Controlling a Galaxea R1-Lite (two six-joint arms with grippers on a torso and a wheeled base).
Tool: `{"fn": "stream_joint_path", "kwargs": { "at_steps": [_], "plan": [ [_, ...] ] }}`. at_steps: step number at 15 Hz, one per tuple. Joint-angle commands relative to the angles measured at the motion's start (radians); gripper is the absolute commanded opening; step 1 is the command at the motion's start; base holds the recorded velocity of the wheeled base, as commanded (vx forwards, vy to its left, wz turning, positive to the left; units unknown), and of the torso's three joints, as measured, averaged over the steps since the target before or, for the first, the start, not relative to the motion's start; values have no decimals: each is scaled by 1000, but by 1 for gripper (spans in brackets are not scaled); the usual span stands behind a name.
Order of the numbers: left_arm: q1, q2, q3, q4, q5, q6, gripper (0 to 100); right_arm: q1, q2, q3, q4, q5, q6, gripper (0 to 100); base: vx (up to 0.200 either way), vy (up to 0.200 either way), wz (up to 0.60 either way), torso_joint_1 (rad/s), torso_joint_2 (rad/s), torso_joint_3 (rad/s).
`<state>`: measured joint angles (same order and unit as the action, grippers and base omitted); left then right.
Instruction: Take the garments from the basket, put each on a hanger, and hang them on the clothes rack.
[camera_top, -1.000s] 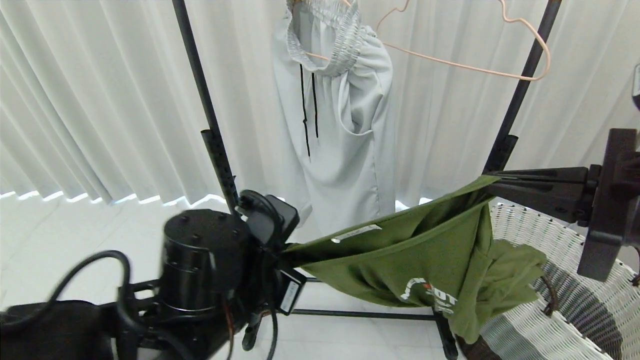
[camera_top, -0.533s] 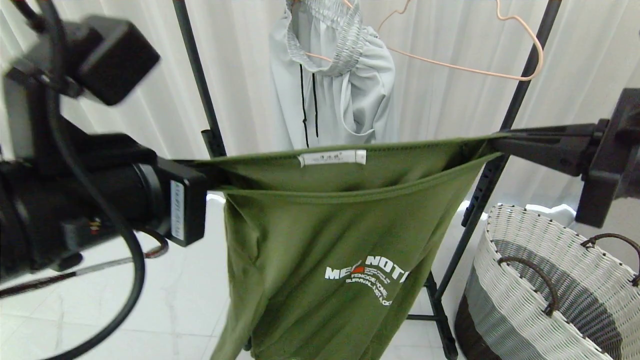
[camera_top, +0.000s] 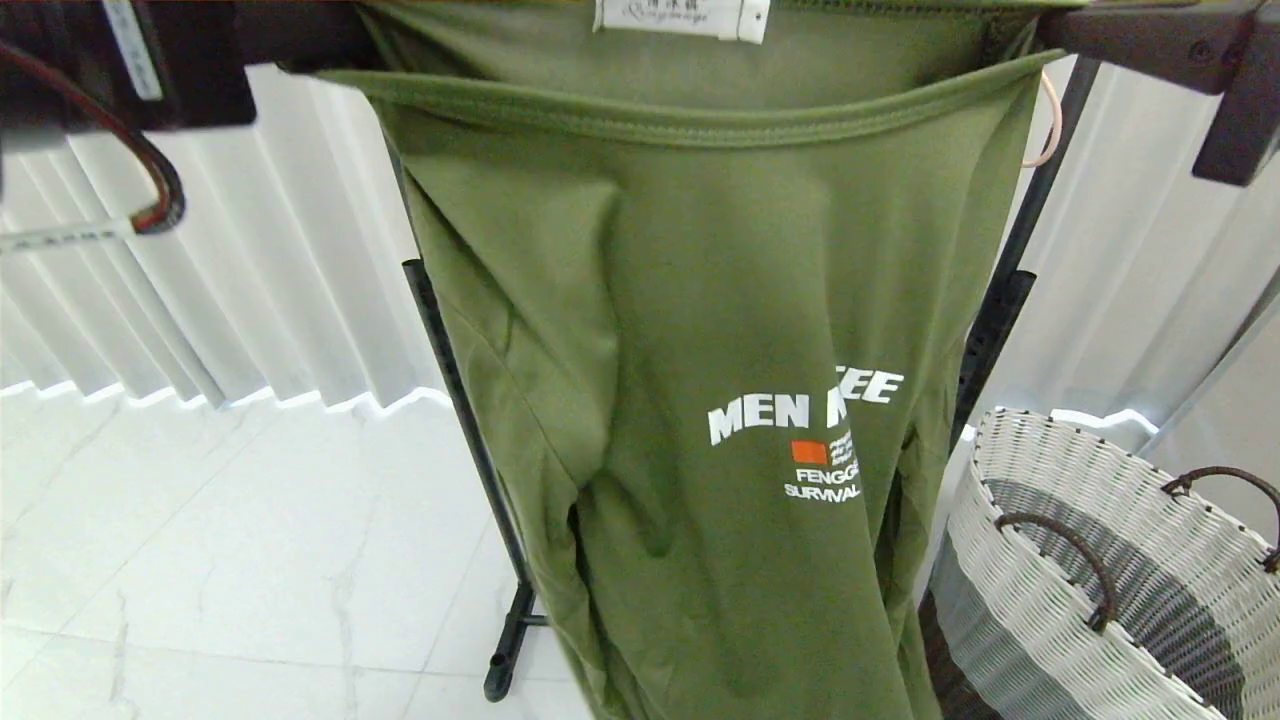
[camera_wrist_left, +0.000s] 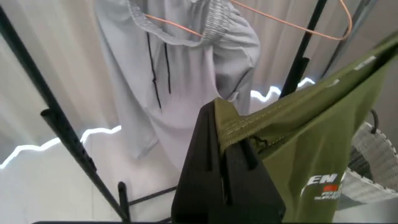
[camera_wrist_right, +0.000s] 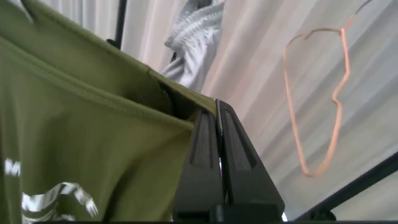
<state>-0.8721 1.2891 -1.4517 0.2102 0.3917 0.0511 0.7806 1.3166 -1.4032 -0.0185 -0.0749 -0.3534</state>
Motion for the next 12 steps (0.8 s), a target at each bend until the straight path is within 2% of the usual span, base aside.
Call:
{"fn": "stream_joint_path", "kwargs": {
  "at_steps": [1,3,6,8,10,12],
  "plan": [
    [-96,-16,117,0,7,29,0,3,-40,87,-3,-6,-2,0,0,0,0,0,0,0],
    [-108,4,93,-8,4,47,0,2,-77,115,-3,-32,-2,0,0,0,0,0,0,0],
    [-108,61,-33,-8,6,104,0,0,-157,144,19,-72,-1,0,0,0,0,0,0,0],
    [-108,88,-72,-8,6,158,0,6,-244,171,129,-65,-6,0,0,0,0,0,0,0],
    [-107,113,-70,-8,6,162,0,49,-304,174,244,-49,-16,0,0,0,0,0,0,0],
    [-107,131,-85,-25,6,165,0,147,-336,193,304,-46,-38,0,0,0,0,0,0,0]
  ]
}}
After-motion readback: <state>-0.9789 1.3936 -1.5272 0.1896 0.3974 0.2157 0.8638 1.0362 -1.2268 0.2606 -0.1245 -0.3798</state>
